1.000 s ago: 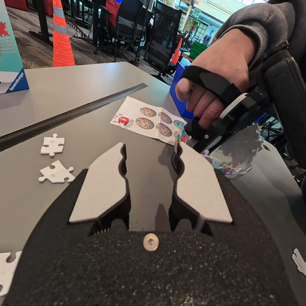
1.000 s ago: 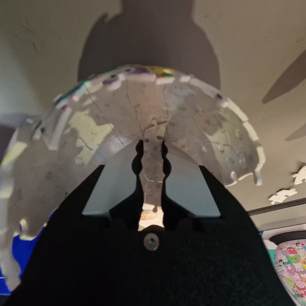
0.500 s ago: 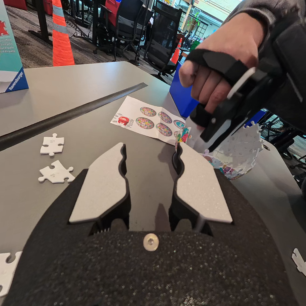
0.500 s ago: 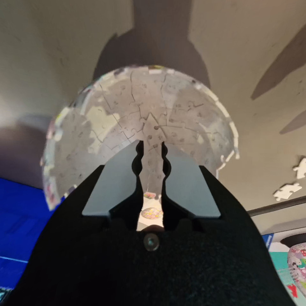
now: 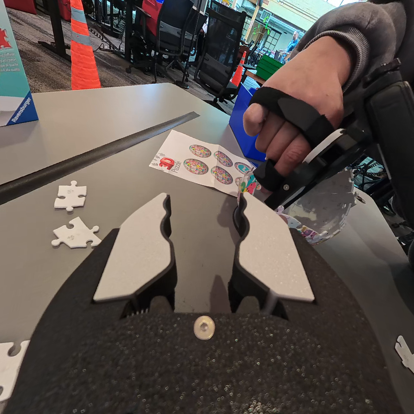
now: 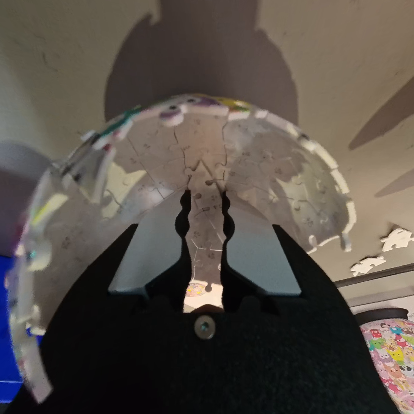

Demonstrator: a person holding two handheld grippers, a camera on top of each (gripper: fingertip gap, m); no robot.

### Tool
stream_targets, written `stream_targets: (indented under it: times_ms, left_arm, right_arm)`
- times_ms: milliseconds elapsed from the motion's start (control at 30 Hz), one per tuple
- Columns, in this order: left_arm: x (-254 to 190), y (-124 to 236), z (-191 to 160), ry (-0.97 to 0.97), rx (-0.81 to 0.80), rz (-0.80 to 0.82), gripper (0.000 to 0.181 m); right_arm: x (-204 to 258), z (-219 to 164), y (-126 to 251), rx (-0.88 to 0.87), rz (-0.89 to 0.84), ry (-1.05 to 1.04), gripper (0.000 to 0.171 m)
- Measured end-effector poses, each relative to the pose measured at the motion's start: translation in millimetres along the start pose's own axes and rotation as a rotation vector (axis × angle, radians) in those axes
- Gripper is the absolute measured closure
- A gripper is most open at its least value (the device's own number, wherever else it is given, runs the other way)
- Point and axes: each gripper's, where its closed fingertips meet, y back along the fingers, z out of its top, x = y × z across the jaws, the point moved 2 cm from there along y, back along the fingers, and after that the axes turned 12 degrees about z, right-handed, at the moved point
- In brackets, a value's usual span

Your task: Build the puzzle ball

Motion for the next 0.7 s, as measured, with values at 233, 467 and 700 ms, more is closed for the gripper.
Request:
stream_targets:
  times_ms: [233, 467, 700]
  left_arm:
    - [-0.1, -0.1, 0.1, -0.001, 0.001, 0.001, 0.124]
    - [-0.2, 0.0, 0.1, -0.001, 0.000, 0.001, 0.124]
    - [-0.2, -0.1, 0.0, -0.001, 0.001, 0.000, 0.124]
  right_arm:
    - [0.5, -0.2, -0.4, 0.012, -0.009, 0.006, 0.145]
    - [0.2, -0.2, -0.2, 0.003, -0.004, -0.003, 0.146]
    - [0.0, -0.3, 0.1, -0.007, -0.002, -0.013, 0.147]
